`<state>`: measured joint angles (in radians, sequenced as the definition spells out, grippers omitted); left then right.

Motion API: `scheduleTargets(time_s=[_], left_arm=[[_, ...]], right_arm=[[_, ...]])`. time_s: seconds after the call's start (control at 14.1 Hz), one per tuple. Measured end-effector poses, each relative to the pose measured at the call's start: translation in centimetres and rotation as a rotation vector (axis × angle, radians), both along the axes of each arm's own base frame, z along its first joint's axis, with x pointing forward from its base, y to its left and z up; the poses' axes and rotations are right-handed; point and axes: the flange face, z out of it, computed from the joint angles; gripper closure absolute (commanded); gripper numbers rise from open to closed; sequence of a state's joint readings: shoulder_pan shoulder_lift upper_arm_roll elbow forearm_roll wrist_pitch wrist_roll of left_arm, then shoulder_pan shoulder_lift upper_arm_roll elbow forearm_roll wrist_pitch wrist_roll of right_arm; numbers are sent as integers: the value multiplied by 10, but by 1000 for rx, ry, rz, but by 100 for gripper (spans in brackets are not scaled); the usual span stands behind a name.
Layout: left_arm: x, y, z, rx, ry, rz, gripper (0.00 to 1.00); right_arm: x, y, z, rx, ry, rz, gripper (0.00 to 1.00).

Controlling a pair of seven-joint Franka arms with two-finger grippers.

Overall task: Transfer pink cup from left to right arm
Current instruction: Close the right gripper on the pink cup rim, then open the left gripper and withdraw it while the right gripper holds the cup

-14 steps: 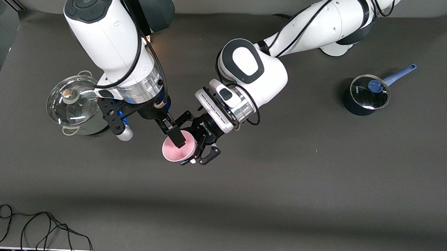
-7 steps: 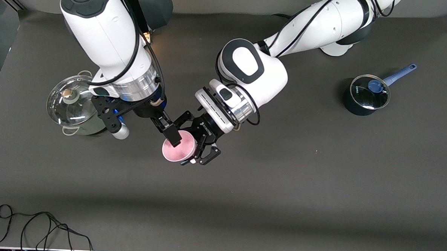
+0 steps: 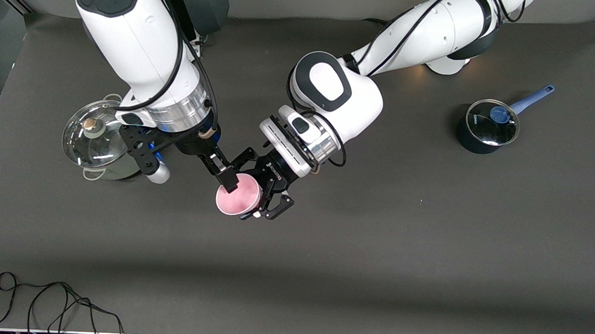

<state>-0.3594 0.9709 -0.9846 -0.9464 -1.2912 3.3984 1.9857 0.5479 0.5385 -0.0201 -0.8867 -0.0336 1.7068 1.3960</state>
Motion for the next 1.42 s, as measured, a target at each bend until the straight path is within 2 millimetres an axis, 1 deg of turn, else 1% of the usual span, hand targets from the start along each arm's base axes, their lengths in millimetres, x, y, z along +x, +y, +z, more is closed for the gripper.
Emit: scheduleTargets(time_s=[0.14, 0.21, 0.28, 0.64, 1.14, 1.21, 1.28, 1.42], left_arm=[[0, -1, 0, 0, 0, -1, 100], [-3, -3, -1, 1, 1, -5, 100], [-3, -4, 0, 1, 0, -5, 100], [-6, -8, -2, 14, -10, -11, 100], [-6, -8, -2, 16, -11, -11, 100], [-6, -7, -2, 17, -13, -10, 33], [-6, -7, -2, 21, -18, -10, 0], [-2, -4, -1, 50, -54, -3, 0]], right_arm=[[0, 0, 1, 1, -4, 6, 75], [0, 0, 3, 3, -9, 7, 81], [0, 0, 3, 0, -8, 8, 99], [-2, 3, 4, -31, -28, 58, 100], [-1, 3, 4, -33, -29, 64, 100], [-1, 3, 4, -32, -29, 64, 100], [-1, 3, 3, -32, -30, 64, 100], [1, 4, 3, -27, -40, 64, 100]])
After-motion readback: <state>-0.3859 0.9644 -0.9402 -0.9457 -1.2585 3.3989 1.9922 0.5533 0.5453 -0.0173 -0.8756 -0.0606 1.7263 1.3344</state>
